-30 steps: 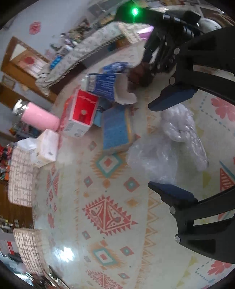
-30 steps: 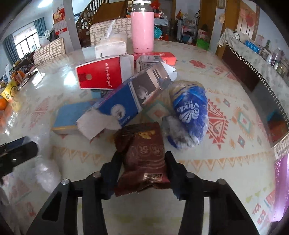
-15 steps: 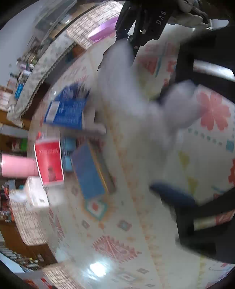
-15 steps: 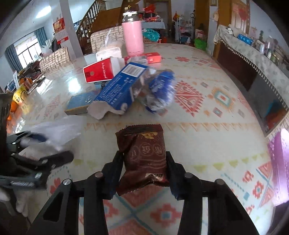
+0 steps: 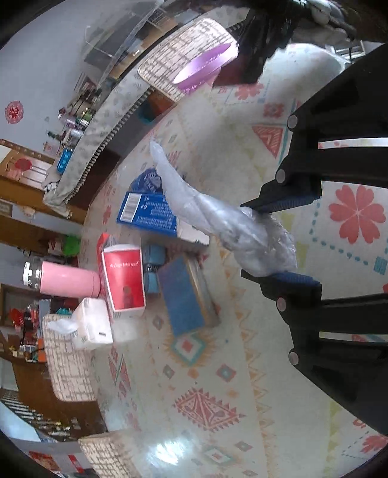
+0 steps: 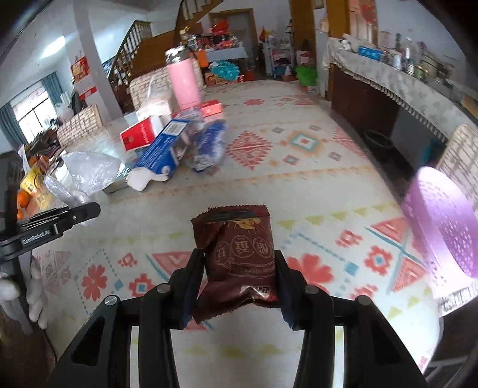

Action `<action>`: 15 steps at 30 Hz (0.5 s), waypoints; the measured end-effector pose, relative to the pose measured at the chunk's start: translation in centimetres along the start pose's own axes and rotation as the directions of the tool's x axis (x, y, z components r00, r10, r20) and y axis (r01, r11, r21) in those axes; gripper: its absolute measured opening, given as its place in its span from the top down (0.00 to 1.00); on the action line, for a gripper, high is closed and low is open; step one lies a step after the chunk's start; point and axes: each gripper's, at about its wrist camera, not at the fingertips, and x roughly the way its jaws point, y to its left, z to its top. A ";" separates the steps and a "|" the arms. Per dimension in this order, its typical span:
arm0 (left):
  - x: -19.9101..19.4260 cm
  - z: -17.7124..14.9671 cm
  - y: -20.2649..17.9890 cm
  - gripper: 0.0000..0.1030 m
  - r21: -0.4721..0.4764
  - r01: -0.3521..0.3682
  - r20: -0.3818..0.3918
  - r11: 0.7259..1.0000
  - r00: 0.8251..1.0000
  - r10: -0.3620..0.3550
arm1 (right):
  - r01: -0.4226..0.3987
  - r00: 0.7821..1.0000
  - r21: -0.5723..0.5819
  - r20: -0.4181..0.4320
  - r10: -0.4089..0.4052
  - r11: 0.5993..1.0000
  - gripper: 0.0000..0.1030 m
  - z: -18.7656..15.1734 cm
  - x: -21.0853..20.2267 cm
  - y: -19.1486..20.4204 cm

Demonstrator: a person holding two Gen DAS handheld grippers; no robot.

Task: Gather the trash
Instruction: 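Carry both bags to the purple basket and open both tools to drop them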

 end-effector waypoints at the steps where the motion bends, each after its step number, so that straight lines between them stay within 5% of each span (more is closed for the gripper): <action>1: 0.0 0.1 0.1 0.67 0.000 -0.007 0.007 1.000 1.000 0.007 | 0.005 1.000 0.014 0.012 -0.005 1.000 0.52 -0.3 -0.7 -0.8; 9: -0.6 -0.6 -1.5 0.67 0.027 -0.091 0.044 0.995 0.995 0.090 | 0.038 0.996 0.102 0.080 -0.047 0.994 0.52 -1.9 -5.3 -7.4; 15: -1.6 0.2 -6.8 0.67 0.071 -0.045 0.045 0.996 0.998 0.042 | 0.038 0.991 0.178 0.122 -0.061 0.983 0.52 -3.0 -7.6 -12.8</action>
